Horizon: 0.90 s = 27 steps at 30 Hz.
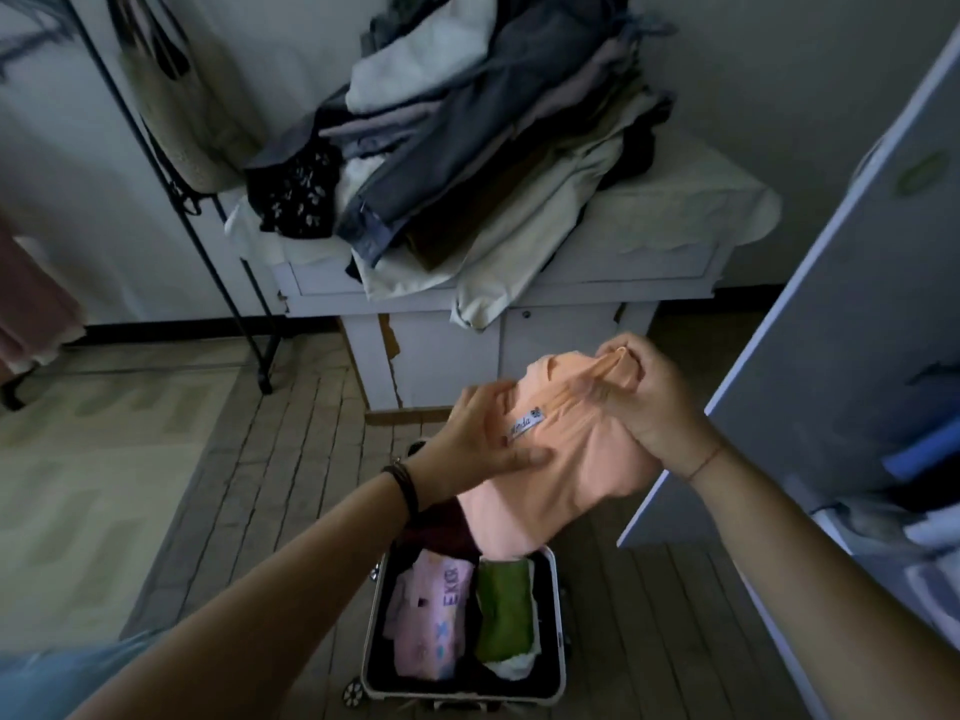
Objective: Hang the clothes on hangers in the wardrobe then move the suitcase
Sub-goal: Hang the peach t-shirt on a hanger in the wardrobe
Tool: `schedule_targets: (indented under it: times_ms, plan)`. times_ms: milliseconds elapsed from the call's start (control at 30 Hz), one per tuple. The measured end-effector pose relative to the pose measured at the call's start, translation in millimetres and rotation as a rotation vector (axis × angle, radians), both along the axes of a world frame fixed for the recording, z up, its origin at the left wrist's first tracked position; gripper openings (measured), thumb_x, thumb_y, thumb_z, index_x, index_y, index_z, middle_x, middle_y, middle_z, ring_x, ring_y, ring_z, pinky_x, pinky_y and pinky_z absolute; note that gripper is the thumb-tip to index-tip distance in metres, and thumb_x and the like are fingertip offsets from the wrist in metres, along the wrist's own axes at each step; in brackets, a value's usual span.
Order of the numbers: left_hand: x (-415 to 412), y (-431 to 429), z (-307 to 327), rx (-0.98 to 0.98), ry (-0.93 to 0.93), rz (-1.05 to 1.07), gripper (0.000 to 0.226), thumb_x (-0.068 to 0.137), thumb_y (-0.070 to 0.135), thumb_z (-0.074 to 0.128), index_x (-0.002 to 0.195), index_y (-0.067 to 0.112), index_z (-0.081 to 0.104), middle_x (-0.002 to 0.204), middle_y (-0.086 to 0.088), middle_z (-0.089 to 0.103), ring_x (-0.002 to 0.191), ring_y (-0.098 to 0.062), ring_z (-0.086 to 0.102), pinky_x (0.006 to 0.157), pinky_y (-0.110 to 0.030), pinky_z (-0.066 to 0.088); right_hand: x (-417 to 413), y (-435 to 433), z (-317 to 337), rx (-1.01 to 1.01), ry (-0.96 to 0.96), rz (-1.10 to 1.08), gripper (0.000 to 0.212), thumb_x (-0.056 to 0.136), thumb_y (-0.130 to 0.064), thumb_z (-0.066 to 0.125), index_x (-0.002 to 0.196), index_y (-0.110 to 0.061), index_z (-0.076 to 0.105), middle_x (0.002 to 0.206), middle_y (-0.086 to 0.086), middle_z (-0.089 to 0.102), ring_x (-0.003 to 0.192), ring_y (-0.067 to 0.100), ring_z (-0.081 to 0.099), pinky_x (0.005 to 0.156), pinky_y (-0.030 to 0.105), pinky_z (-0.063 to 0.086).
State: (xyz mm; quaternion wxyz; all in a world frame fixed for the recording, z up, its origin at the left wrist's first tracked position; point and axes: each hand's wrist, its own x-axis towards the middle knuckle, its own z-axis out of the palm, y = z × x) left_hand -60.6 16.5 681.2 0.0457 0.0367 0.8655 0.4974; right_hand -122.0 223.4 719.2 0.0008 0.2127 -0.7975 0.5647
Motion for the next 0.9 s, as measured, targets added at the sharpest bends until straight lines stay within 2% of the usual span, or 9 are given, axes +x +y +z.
schedule_targets:
  times_ms: [133, 233, 300, 433, 500, 567, 667, 800, 900]
  plan:
    - [-13.1, 0.7, -5.6, -0.056, 0.017, -0.068, 0.063, 0.071, 0.041, 0.077, 0.122, 0.026, 0.042, 0.121, 0.001, 0.047, 0.107, -0.01, 0.052, 0.085, -0.017, 0.043, -2.2, 16.4, 22.1, -0.149, 0.043, -0.203, 0.043, 0.059, -0.055, 0.072, 0.084, -0.025, 0.051, 0.081, -0.011, 0.057, 0.068, -0.01, 0.053, 0.066, 0.009, 0.042]
    - [-32.7, 2.6, 8.4, -0.053, -0.015, -0.119, 0.036, 0.075, 0.043, 0.075, 0.096, 0.026, 0.052, 0.094, 0.003, 0.059, 0.081, -0.012, 0.056, 0.072, -0.029, 0.046, -1.6, 24.4, 32.6, -0.167, 0.065, -0.28, 0.033, 0.068, -0.038, 0.076, 0.083, -0.023, 0.05, 0.081, -0.008, 0.056, 0.066, -0.012, 0.053, 0.064, 0.005, 0.042]
    - [-45.1, 4.3, 21.5, -0.012, -0.024, -0.192, 0.031, 0.074, 0.047, 0.073, 0.084, 0.025, 0.054, 0.083, 0.002, 0.058, 0.073, -0.013, 0.054, 0.07, -0.035, 0.047, 0.8, 32.8, 35.1, -0.149, 0.061, -0.351, 0.031, 0.076, -0.032, 0.076, 0.087, -0.018, 0.051, 0.082, -0.006, 0.056, 0.066, -0.01, 0.053, 0.063, 0.005, 0.042]
    - [-65.8, 8.8, 53.7, 0.157, 0.016, -0.246, 0.028, 0.076, 0.042, 0.073, 0.081, 0.022, 0.054, 0.079, 0.004, 0.061, 0.071, -0.011, 0.06, 0.064, -0.027, 0.049, 10.5, 59.6, 39.2, 0.023, 0.069, -0.48, 0.028, 0.084, -0.029, 0.069, 0.094, -0.009, 0.052, 0.081, -0.004, 0.054, 0.072, 0.003, 0.05, 0.06, 0.003, 0.037]
    - [-76.1, 18.7, 72.8, 0.211, 0.06, -0.242, 0.021, 0.083, 0.032, 0.07, 0.081, 0.021, 0.053, 0.077, 0.004, 0.06, 0.065, 0.001, 0.061, 0.059, -0.018, 0.049, 21.8, 73.8, 40.0, 0.07, 0.071, -0.522, 0.033, 0.079, -0.042, 0.069, 0.089, -0.014, 0.053, 0.076, -0.004, 0.054, 0.066, 0.002, 0.048, 0.059, 0.004, 0.037]
    - [-85.3, 36.7, 91.2, 0.233, 0.137, -0.249, 0.012, 0.087, 0.025, 0.065, 0.084, 0.019, 0.055, 0.077, 0.007, 0.06, 0.057, 0.01, 0.057, 0.054, -0.01, 0.046, 33.5, 87.8, 42.6, 0.094, 0.074, -0.554, 0.027, 0.081, -0.04, 0.068, 0.088, -0.016, 0.059, 0.077, -0.007, 0.06, 0.067, -0.005, 0.053, 0.062, 0.004, 0.038]
    - [-93.8, 72.7, 113.8, 0.333, 0.189, -0.315, 0.007, 0.091, 0.019, 0.061, 0.084, 0.021, 0.064, 0.08, 0.009, 0.065, 0.065, 0.008, 0.059, 0.064, -0.01, 0.048, 48.8, 106.6, 47.9, 0.167, -0.001, -0.531, 0.007, 0.087, -0.026, 0.065, 0.085, -0.02, 0.068, 0.082, -0.006, 0.07, 0.076, -0.003, 0.058, 0.068, 0.011, 0.043]
    - [-100.8, 131.7, 129.4, 0.401, 0.197, -0.445, 0.013, 0.089, 0.025, 0.064, 0.087, 0.013, 0.07, 0.086, 0.0, 0.07, 0.079, -0.005, 0.063, 0.081, -0.027, 0.05, 71.7, 141.7, 48.9, 0.298, -0.161, -0.502, 0.019, 0.093, -0.03, 0.053, 0.095, -0.03, 0.071, 0.099, -0.01, 0.072, 0.095, 0.002, 0.064, 0.089, 0.027, 0.047]
    - [-98.5, 177.5, 140.8, 0.459, 0.217, -0.524, 0.018, 0.089, 0.025, 0.064, 0.089, 0.009, 0.07, 0.089, -0.003, 0.07, 0.083, -0.011, 0.062, 0.085, -0.033, 0.05, 97.1, 166.5, 54.9, 0.211, -0.304, -0.493, 0.036, 0.099, -0.017, 0.043, 0.083, -0.026, 0.074, 0.087, -0.008, 0.073, 0.081, 0.002, 0.065, 0.08, 0.026, 0.05]
